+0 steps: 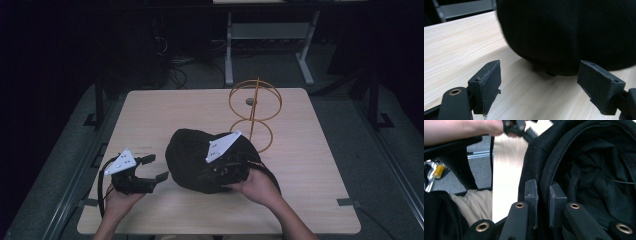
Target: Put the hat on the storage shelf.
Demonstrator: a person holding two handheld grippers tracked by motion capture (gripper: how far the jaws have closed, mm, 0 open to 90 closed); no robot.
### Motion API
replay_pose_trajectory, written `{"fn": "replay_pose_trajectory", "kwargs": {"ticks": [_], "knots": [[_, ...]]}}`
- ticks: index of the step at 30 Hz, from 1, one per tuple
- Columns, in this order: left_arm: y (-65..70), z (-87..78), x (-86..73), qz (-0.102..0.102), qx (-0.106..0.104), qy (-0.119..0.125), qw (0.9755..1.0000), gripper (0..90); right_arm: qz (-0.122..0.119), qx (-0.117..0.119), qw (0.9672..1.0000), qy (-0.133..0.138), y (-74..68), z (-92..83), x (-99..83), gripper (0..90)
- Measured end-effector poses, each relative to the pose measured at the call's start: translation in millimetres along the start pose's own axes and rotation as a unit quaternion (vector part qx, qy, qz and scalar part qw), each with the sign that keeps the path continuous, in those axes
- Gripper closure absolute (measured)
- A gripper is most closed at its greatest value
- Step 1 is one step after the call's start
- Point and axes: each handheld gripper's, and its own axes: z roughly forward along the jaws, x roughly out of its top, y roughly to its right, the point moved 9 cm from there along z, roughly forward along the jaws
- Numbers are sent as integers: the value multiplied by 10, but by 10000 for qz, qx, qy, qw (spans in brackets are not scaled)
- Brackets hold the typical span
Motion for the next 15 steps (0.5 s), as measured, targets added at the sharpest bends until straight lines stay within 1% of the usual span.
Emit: {"fn": "replay_pose_trajectory", "kwargs": {"ticks": [1, 2, 3, 4, 6, 7, 8, 9, 10, 11, 13, 14, 15], "knots": [[71, 37, 35, 46, -137, 56, 9999, 187, -31, -4, 10000, 63, 9, -48, 47, 799], [71, 37, 35, 46, -137, 56, 9999, 186, -31, -4, 10000, 63, 9, -48, 47, 799], [100, 52, 47, 66, -190, 62, 9998, 186, 49, 24, 9999, 121, 2, -101, 92, 799], [115, 60, 58, 92, -224, 73, 9997, 184, -28, 4, 9999, 123, 19, -116, 101, 798], [162, 84, 111, 99, -355, 176, 9992, 184, -12, 11, 9999, 132, 17, -136, 114, 798], [176, 95, 132, 133, -371, 206, 9990, 184, 8, 20, 9998, 172, 22, -175, 140, 799], [191, 105, 148, 164, -415, 228, 9987, 184, 8, 20, 9998, 172, 22, -175, 140, 799], [226, 121, 168, 169, -528, 247, 9982, 184, 43, 33, 9998, 204, 19, -187, 150, 798], [255, 139, 179, 226, -580, 231, 9978, 184, 53, 20, 9998, 209, 28, -208, 157, 798], [278, 162, 185, 287, -574, 212, 9977, 184, 63, 10, 9997, 241, 44, -231, 167, 798], [322, 223, 195, 333, -638, 161, 9973, 184, 91, 36, 9995, 313, 48, -265, 190, 799], [318, 253, 204, 369, -564, 137, 9976, 185, 90, 78, 9994, 319, 37, -276, 202, 800], [311, 300, 226, 348, -571, 154, 9976, 186, 50, 118, 9995, 289, 12, -279, 218, 799]]}}
